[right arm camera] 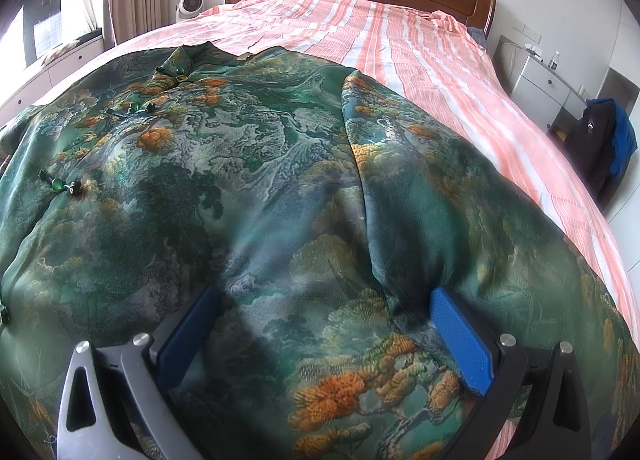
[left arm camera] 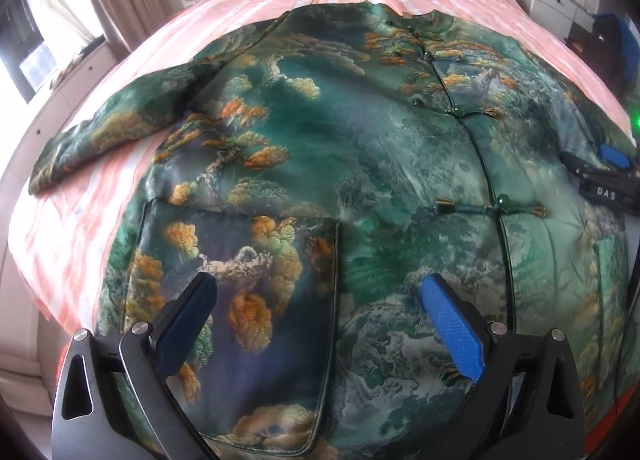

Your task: Fold large clothes

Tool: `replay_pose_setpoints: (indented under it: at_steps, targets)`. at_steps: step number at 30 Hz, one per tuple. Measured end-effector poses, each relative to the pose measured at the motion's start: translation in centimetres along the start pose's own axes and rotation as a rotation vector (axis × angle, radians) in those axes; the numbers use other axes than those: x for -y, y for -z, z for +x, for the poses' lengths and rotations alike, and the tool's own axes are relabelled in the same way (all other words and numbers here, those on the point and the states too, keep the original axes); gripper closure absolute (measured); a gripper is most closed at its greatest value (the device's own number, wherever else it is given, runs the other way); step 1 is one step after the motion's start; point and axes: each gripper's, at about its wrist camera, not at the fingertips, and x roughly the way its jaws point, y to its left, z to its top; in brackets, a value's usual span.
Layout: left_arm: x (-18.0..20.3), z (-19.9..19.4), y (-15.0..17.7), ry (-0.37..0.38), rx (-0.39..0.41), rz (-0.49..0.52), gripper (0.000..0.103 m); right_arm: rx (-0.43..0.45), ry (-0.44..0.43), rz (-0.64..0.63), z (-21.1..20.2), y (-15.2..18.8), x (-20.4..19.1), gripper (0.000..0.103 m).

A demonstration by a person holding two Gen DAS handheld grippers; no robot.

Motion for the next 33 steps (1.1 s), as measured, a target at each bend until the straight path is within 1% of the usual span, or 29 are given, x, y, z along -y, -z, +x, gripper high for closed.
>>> replay_pose_setpoints:
  at_steps: [4, 6, 7, 9, 11, 12, 14, 16, 18, 23, 27, 29, 33]
  targets:
    - [-1.2, -0.8, 0.1, -0.036, 0.081, 0.044, 0.000, 0.000, 0.000, 0.000, 0.0, 0.0, 0.0, 0.000]
    - [-2.0, -0.4, -0.3, -0.045, 0.111, 0.063, 0.000, 0.000, 0.000, 0.000, 0.0, 0.0, 0.0, 0.000]
    - [-2.3, 0.3, -0.7, -0.045, 0.114, 0.066, 0.000, 0.000, 0.000, 0.000, 0.0, 0.0, 0.0, 0.000]
    - [-3.0, 1.8, -1.2, -0.023, 0.092, 0.054, 0.000, 0.001, 0.000, 0.000, 0.0, 0.0, 0.0, 0.000]
    - [-3.8, 3.9, -1.2, 0.029, 0.043, 0.036, 0.000, 0.001, -0.001, 0.000, 0.0, 0.0, 0.0, 0.000]
    - [-4.0, 4.4, -1.2, 0.053, 0.039, 0.022, 0.000, 0.001, -0.001, 0.000, -0.1, 0.0, 0.0, 0.000]
    - [-4.2, 4.5, -0.7, 0.073, 0.070, 0.010, 0.000, 0.003, 0.001, 0.000, -0.1, 0.1, -0.1, 0.000]
    - [-3.9, 4.3, -0.2, 0.056, 0.093, 0.021, 0.000, 0.002, 0.003, -0.003, 0.0, -0.1, 0.0, 0.000]
    - [-3.6, 4.2, 0.1, 0.045, 0.098, 0.048, 0.000, 0.002, 0.002, -0.003, 0.0, -0.1, 0.1, 0.000]
    - [-4.0, 4.1, -0.2, 0.059, 0.055, 0.034, 0.000, 0.003, 0.002, -0.003, 0.0, 0.0, 0.1, 0.000]
    - [-4.0, 4.1, 0.0, 0.072, 0.056, 0.044, 0.000, 0.008, -0.003, 0.006, 0.0, 0.2, 0.1, 0.000]
    - [-4.0, 4.1, 0.2, 0.074, 0.060, 0.039, 0.000, -0.014, 0.010, 0.008, 0.1, 0.1, -0.1, 0.000]
    - [-4.0, 3.8, 0.6, 0.073, 0.068, 0.037, 0.000, -0.107, 0.035, 0.069, 0.0, -0.3, -0.1, 0.000]
